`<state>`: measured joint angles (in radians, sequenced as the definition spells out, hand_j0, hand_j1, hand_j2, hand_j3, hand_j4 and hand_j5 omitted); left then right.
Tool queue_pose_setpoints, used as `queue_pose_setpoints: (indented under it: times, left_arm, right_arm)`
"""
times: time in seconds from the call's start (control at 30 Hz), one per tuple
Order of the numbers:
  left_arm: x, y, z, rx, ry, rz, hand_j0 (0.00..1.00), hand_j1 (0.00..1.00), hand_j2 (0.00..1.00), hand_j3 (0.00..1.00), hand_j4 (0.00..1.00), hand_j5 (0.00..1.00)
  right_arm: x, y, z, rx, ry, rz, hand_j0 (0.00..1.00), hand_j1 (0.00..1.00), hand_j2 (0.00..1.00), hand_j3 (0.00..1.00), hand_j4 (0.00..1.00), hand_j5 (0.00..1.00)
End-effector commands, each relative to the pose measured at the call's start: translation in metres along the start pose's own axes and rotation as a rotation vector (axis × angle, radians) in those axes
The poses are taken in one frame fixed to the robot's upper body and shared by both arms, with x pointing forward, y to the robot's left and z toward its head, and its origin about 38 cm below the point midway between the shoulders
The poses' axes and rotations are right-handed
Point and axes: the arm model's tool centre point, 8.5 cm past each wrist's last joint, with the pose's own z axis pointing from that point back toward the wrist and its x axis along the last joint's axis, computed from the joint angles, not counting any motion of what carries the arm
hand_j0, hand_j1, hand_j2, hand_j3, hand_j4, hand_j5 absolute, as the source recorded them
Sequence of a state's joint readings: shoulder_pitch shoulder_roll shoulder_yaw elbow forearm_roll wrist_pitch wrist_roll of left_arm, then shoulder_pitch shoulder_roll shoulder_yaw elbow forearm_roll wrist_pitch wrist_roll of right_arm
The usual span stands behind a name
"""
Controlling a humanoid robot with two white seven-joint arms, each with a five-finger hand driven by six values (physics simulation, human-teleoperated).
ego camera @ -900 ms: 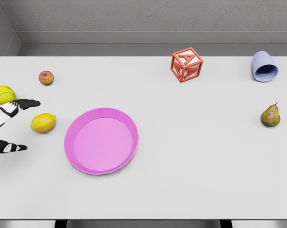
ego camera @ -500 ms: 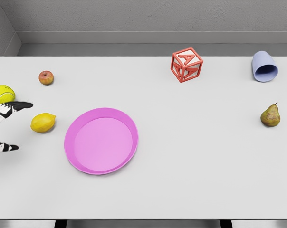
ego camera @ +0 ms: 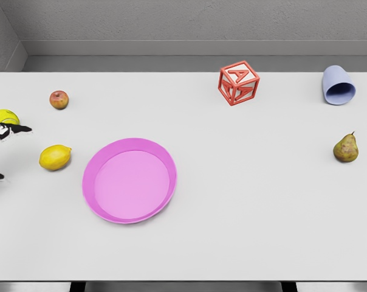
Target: Put the lemon on the plate with left arm
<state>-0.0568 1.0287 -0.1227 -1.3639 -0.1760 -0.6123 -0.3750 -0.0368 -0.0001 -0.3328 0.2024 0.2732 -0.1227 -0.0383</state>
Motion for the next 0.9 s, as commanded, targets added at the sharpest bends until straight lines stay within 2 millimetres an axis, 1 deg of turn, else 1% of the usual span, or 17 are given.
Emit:
queue_pose_setpoints:
  times: [0.0, 0.03, 0.07, 0.13, 0.3, 0.33, 0.4, 0.47, 0.67, 0.7, 0.77, 0.87]
  left_arm:
    - [-0.004, -0.004, 0.002, -0.019, 0.013, 0.004, 1.0, 1.0, 1.0, 1.0, 1.0, 1.0]
    - [-0.001, -0.006, -0.002, -0.017, 0.002, 0.008, 1.0, 1.0, 1.0, 1.0, 1.0, 1.0]
    - [0.003, -0.01, -0.01, -0.015, -0.015, 0.014, 1.0, 1.0, 1.0, 1.0, 1.0, 1.0]
    - [0.016, -0.017, -0.035, 0.018, -0.054, 0.011, 1.0, 1.0, 1.0, 1.0, 1.0, 1.0]
    - [0.028, -0.011, -0.041, 0.039, -0.092, -0.001, 1.0, 1.0, 1.0, 1.0, 1.0, 1.0]
    - [0.037, -0.015, -0.048, 0.044, -0.122, 0.004, 1.0, 1.0, 1.0, 1.0, 1.0, 1.0]
    - [0.041, -0.022, -0.054, 0.042, -0.135, 0.021, 1.0, 1.0, 1.0, 1.0, 1.0, 1.0]
    - [0.044, -0.026, -0.058, 0.047, -0.144, 0.032, 1.0, 1.0, 1.0, 1.0, 1.0, 1.0]
    - [0.045, -0.037, -0.062, 0.046, -0.145, 0.061, 1.0, 1.0, 1.0, 1.0, 1.0, 1.0]
    - [0.043, -0.038, -0.062, 0.045, -0.139, 0.066, 1.0, 1.0, 1.0, 1.0, 1.0, 1.0]
    - [0.03, -0.048, -0.062, 0.044, -0.101, 0.105, 1.0, 1.0, 1.0, 1.0, 1.0, 1.0]
    - [0.028, -0.05, -0.062, 0.041, -0.095, 0.11, 1.0, 1.0, 1.0, 1.0, 1.0, 1.0]
  right_arm:
    - [0.0, 0.0, 0.0, 0.0, 0.0, 0.001, 1.0, 1.0, 1.0, 1.0, 1.0, 1.0]
    - [0.0, 0.0, 0.0, 0.0, 0.0, 0.0, 1.0, 1.0, 1.0, 1.0, 1.0, 1.0]
    - [0.0, 0.0, 0.0, 0.0, 0.0, 0.0, 1.0, 1.0, 1.0, 1.0, 1.0, 1.0]
    - [0.0, 0.0, 0.0, 0.0, 0.0, 0.0, 1.0, 1.0, 1.0, 1.0, 1.0, 1.0]
    - [0.0, 0.0, 0.0, 0.0, 0.0, 0.0, 1.0, 1.0, 1.0, 1.0, 1.0, 1.0]
    - [0.0, 0.0, 0.0, 0.0, 0.0, 0.0, 1.0, 1.0, 1.0, 1.0, 1.0, 1.0]
    - [0.0, 0.0, 0.0, 0.0, 0.0, 0.0, 1.0, 1.0, 1.0, 1.0, 1.0, 1.0]
    - [0.0, 0.0, 0.0, 0.0, 0.0, 0.0, 1.0, 1.0, 1.0, 1.0, 1.0, 1.0]
    - [0.0, 0.0, 0.0, 0.0, 0.0, 0.0, 1.0, 1.0, 1.0, 1.0, 1.0, 1.0]
    - [0.0, 0.0, 0.0, 0.0, 0.0, 0.0, 1.0, 1.0, 1.0, 1.0, 1.0, 1.0]
    - [0.0, 0.0, 0.0, 0.0, 0.0, 0.0, 1.0, 1.0, 1.0, 1.0, 1.0, 1.0]
    - [0.0, 0.0, 0.0, 0.0, 0.0, 0.0, 1.0, 1.0, 1.0, 1.0, 1.0, 1.0]
